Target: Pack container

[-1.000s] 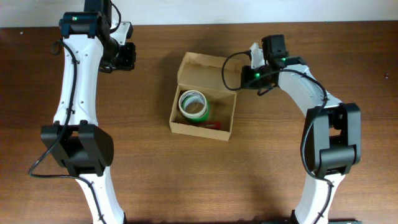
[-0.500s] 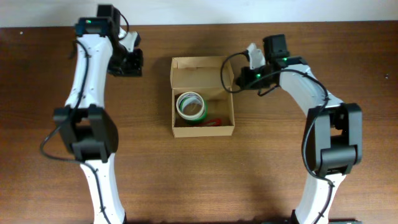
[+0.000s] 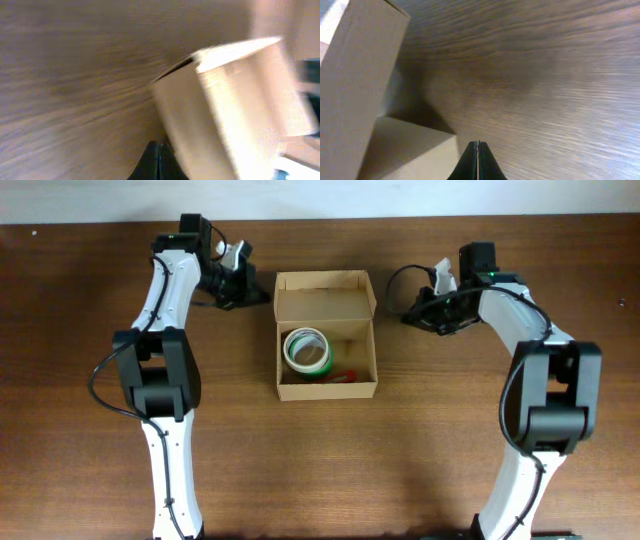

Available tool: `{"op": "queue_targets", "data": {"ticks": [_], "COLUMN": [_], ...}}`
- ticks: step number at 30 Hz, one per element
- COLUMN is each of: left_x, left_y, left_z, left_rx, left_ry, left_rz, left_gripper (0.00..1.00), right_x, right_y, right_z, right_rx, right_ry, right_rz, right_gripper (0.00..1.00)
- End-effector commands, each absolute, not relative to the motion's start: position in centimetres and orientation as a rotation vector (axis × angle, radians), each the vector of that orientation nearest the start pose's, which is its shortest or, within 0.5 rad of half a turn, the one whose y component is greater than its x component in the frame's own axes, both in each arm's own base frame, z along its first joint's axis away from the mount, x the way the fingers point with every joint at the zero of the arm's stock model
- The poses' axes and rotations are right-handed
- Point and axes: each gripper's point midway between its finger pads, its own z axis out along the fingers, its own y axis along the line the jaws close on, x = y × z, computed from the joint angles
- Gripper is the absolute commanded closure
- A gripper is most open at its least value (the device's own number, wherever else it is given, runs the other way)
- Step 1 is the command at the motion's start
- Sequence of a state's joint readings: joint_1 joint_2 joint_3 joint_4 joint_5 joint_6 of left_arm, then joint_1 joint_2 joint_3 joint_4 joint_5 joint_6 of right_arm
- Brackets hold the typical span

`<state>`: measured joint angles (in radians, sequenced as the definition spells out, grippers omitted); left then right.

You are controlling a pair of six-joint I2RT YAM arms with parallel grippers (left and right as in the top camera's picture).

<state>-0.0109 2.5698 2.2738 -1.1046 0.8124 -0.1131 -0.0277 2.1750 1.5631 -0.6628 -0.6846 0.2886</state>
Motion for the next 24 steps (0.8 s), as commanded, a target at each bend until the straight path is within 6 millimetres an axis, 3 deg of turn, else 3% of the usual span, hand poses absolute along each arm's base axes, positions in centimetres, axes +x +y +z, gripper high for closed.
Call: {"op": "queue_targets", "data": {"ticks": [1,7,14,24], "left_x": [52.4,52.2,52.7,53.5], "left_y": [-14.7,-14.9,-15.1,-16.0], "left_z": [5.1,3.2,2.9,2.6], "left_rx": [-0.173,-0.257,-0.307,-0.365], "left_ry": [2.727,2.755,2.740,2.660], "left_rz": [-1.502,-1.551,-1.579,-1.749], "left_gripper": [0.98,0.98,0.98,0.99], "right_x": [46.7,48.2,49.6,49.9], "right_y": [12.4,13.8,13.8,14.5], "right_z": [4.5,4.8,5.0,3.0], "right_rx": [0.401,0.428,0.411,0.444], "right_ry": [2.691,2.573,2.518,2.524], "right_rz": [1.396,1.617,1.612,1.635], "right_gripper": [0.96,0.96,0.96,0.96]}}
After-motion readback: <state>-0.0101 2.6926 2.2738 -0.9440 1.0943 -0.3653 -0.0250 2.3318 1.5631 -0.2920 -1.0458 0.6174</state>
